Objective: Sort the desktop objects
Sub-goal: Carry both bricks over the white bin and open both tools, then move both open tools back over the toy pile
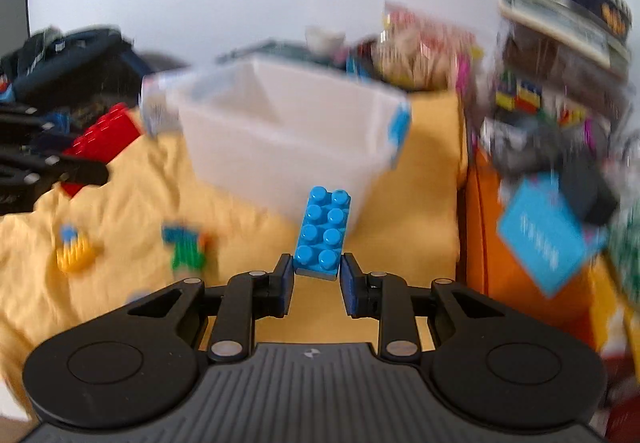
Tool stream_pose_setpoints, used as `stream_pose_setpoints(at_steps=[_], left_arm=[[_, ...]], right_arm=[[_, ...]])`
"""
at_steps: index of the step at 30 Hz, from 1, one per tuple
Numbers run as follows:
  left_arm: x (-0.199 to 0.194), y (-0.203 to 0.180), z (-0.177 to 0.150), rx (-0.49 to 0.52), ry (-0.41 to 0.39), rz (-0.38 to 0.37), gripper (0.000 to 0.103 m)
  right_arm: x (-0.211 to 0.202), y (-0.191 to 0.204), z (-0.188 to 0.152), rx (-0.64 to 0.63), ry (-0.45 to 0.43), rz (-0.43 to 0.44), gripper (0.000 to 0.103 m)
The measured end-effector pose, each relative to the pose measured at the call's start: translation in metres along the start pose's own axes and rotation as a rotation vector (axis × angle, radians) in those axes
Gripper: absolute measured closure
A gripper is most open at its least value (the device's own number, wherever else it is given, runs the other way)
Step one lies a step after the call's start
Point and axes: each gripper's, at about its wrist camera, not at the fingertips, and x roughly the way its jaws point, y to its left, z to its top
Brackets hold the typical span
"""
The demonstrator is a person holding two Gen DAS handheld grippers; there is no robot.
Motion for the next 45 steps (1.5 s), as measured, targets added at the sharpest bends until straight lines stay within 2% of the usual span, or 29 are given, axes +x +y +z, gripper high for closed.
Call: stream_pose_setpoints(at_steps=[5,9,14,20,24,27,31,36,40,45], left_arm=[[0.025,0.027,0.057,0.044,-0.094,-0.011,0.076],[0.061,0.041,0.086,0.062,-0.117,-0.009,0.076],[0.114,0.055,0.095,0.067,-0.076,-0.029,0.076],[0.166,0.063,0.073,0.040,0.025,-0.085,0.076],[0.183,0.071,0.061,-0.002,0.084,-0.103,0.074],[0.175,0.074,0.059,-0.009,0.060,-0.103,0.064],[0.149,0.078,0.061,-0.039,0.011,-0.095,0.061],[0.095,0.080,0.041,-0.048,-0.034,-0.066,0.043],[0.065,0.071,0.005,-0.045,0.029,-0.056,0.040],[0.054,0.048,-0.049,-0.048,0.173,-0.055,0.038]], right_arm=[[0.010,0.005,0.060,-0.002,-0.114,-0.027,0.075],[0.034,0.007,0.098,0.030,-0.169,-0.047,0.075],[0.089,0.005,0.117,0.121,-0.097,-0.026,0.075],[0.141,0.003,0.106,0.159,0.044,-0.041,0.075],[0.151,0.007,0.102,0.137,0.077,-0.059,0.066],[0.148,0.009,0.102,0.129,0.065,-0.062,0.066],[0.129,0.013,0.105,0.126,0.028,-0.063,0.061],[0.086,0.022,0.095,0.096,-0.045,-0.046,0.053],[0.055,0.032,0.076,0.053,-0.066,-0.015,0.043],[0.046,0.047,0.037,0.011,0.017,0.022,0.042]])
